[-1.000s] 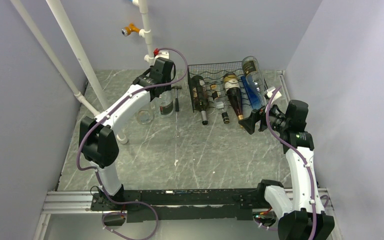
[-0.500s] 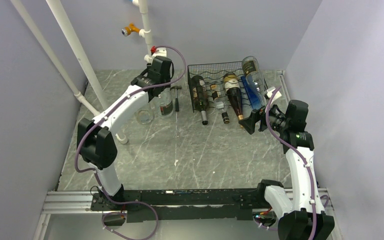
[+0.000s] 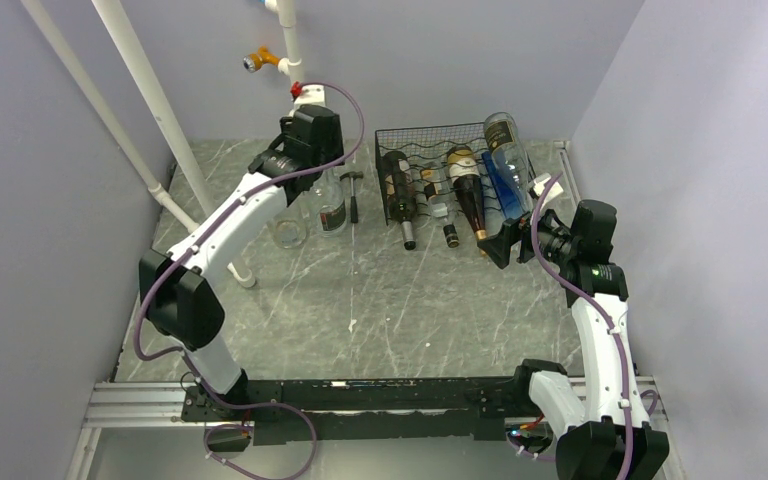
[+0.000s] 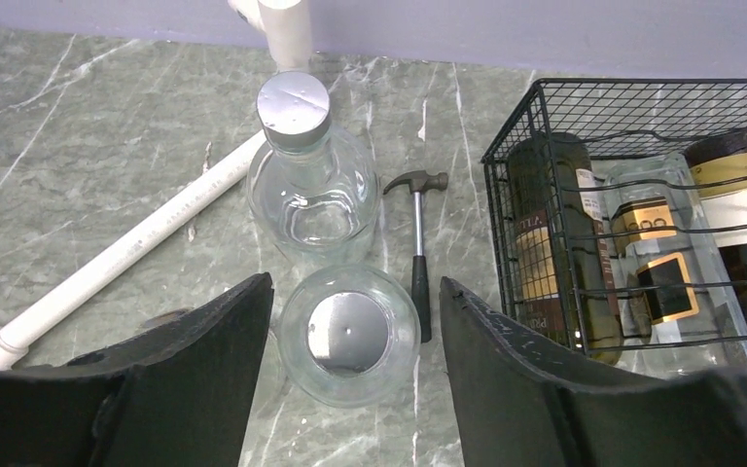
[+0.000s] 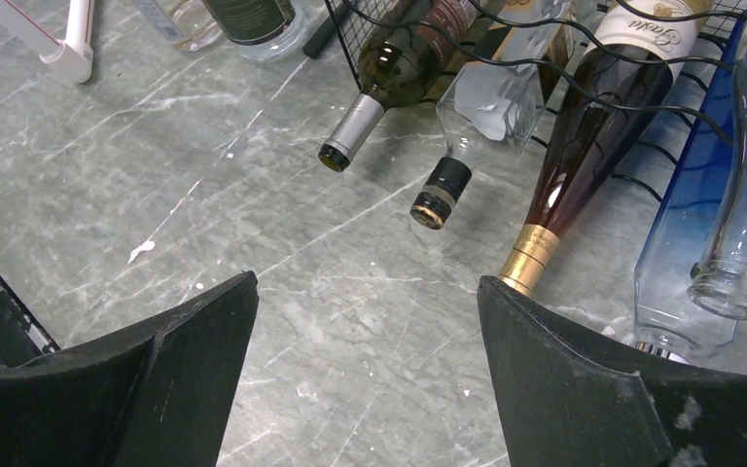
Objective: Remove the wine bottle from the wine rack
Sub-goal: Move the wine bottle to the center of the board.
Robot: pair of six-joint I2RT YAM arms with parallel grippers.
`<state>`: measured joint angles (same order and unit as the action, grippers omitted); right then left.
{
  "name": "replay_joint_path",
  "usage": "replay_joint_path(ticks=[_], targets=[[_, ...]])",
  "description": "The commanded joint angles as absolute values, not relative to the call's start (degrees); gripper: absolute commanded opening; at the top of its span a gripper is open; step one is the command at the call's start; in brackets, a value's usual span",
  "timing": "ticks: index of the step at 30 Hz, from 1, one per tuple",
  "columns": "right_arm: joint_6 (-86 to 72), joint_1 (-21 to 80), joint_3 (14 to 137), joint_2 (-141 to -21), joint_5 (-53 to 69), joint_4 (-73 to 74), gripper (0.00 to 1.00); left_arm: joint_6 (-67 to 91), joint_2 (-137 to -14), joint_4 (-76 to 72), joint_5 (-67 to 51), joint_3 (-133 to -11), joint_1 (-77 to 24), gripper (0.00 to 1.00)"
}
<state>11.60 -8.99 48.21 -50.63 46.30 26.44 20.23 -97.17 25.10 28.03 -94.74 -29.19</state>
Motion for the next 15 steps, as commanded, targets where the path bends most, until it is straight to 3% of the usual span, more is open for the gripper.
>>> replay_joint_path(ticks=[1,4,9,15], targets=[[12.7,-9.2,48.3,-50.6,45.6,24.3,0.86,19.8,-92.9,24.8,25.7,-94.7,-29.3,0.71],[12.8,-9.2,48.3,-50.8,45.5,24.3,0.86,17.8,-91.0,23.6,21.6,-93.5,-29.3,0.78],[13.3,-9.2,48.3,-50.8,45.7,24.7,0.87,12.6,-86.5,19.4,12.2,-89.4,-29.3,0.98],[13.9,-9.2,48.3,-50.8,45.8,25.0,0.88,9.7,-84.2,20.3,0.4,-89.1,-29.2,0.99]])
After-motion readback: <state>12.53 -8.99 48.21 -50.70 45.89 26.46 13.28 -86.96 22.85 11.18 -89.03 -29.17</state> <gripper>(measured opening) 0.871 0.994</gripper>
